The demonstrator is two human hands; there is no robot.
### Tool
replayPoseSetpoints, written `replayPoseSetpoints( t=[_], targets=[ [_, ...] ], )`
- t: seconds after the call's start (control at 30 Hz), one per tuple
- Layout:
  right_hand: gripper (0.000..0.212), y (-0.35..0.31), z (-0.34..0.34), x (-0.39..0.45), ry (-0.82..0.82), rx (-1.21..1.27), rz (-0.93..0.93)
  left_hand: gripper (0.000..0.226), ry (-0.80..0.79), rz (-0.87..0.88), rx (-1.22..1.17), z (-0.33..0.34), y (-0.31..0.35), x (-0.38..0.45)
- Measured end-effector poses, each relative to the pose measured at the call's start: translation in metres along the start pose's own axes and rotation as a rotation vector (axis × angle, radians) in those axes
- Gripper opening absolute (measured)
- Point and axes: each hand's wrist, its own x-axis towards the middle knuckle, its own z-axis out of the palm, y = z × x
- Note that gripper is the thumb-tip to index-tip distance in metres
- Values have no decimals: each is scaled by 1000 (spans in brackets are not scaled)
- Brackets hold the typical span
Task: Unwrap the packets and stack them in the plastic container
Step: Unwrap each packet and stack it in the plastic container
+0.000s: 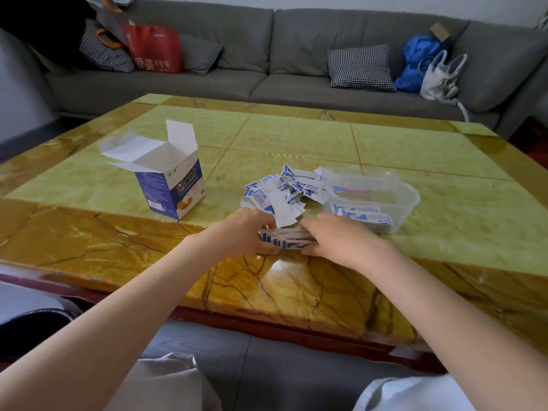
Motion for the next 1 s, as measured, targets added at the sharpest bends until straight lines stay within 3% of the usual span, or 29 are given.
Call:
replayPoseSetpoints(
  t=[0.17, 0.27, 0.6, 0.83, 0.9, 1.0],
  targets=[
    [8, -2, -6, -3, 37, 218, -17, 20, 45, 64, 43, 7, 7, 5],
    [16, 0, -6, -5, 42, 259, 12, 19, 76, 39, 5, 3, 5, 2],
    [24, -1, -1, -4, 87, 189, -39, 18, 193, -36, 28, -3, 1, -1],
    [15, -1, -1, 0, 66, 137, -19, 15, 198, -38, -8, -6, 2, -1],
    [17, 4, -11, 1, 176, 271, -15, 8, 285, -67, -122, -16, 0, 1],
    [18, 22, -30, 4, 478, 591, 46, 5, 394, -113, -405, -32, 5, 9]
  ],
)
